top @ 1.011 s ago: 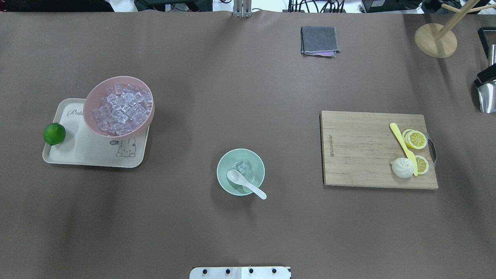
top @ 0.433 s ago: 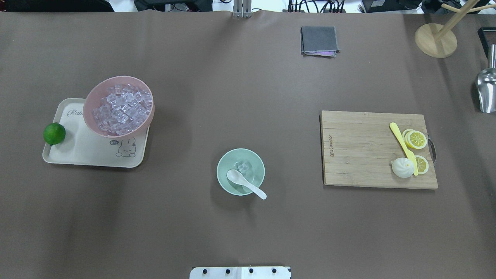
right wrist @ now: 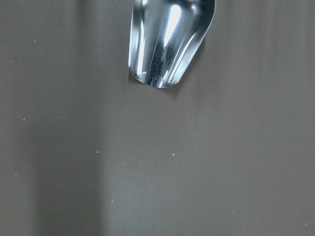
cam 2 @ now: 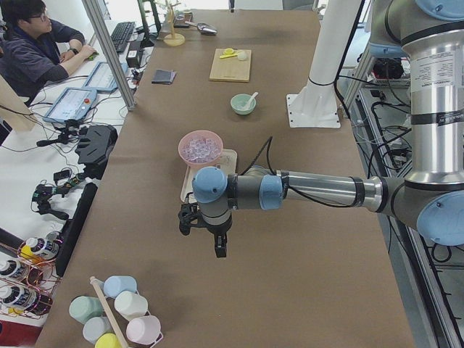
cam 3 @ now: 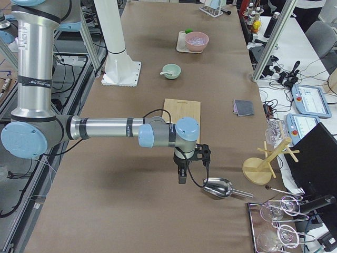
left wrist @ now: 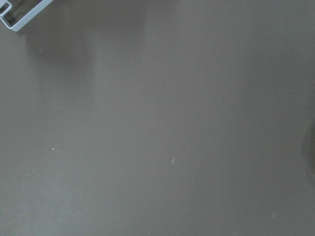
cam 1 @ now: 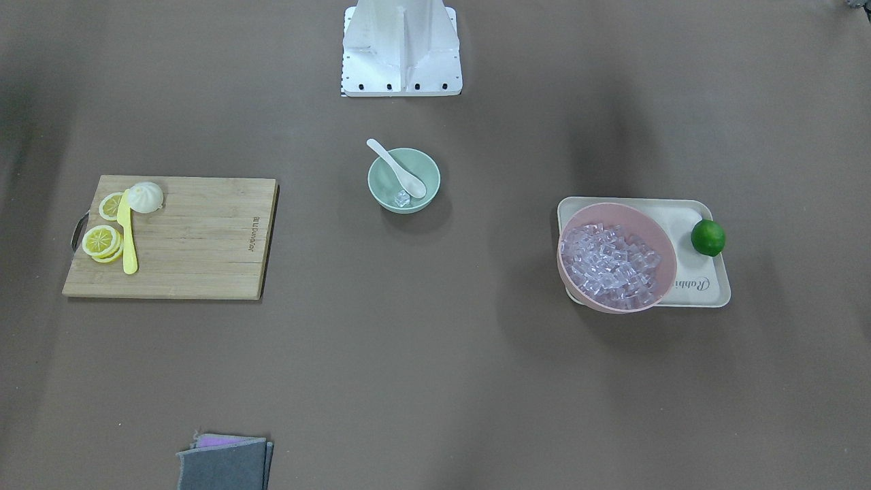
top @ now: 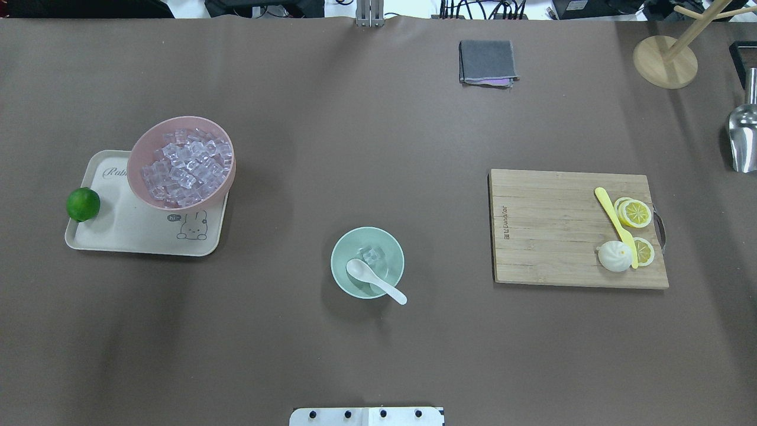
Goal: Put spoon and ice into bowl
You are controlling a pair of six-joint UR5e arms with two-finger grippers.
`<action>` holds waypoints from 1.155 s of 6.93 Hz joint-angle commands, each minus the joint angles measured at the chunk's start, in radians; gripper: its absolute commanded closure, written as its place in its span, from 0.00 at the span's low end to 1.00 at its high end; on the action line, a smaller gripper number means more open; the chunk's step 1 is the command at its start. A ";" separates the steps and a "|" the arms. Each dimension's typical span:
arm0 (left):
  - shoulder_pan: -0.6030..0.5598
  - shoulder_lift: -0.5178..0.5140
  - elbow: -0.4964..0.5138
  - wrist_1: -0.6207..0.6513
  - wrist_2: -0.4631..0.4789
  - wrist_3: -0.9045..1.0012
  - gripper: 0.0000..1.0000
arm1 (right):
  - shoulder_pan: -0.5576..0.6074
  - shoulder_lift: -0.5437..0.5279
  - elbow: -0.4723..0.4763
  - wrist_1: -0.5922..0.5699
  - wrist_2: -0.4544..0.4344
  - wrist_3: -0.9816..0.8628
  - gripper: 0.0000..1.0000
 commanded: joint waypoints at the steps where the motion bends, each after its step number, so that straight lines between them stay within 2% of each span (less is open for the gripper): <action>1: -0.012 0.003 -0.007 -0.004 -0.015 0.007 0.02 | 0.008 -0.024 0.085 -0.089 0.000 0.004 0.00; 3: -0.018 0.003 -0.024 -0.004 -0.012 0.006 0.02 | 0.006 -0.028 0.081 -0.089 0.006 0.001 0.00; 5: -0.018 0.001 -0.030 -0.004 0.062 0.006 0.02 | 0.006 -0.031 0.081 -0.089 0.008 -0.003 0.00; 8: -0.018 0.000 -0.037 -0.006 0.064 0.006 0.02 | 0.005 -0.031 0.081 -0.090 0.008 -0.003 0.00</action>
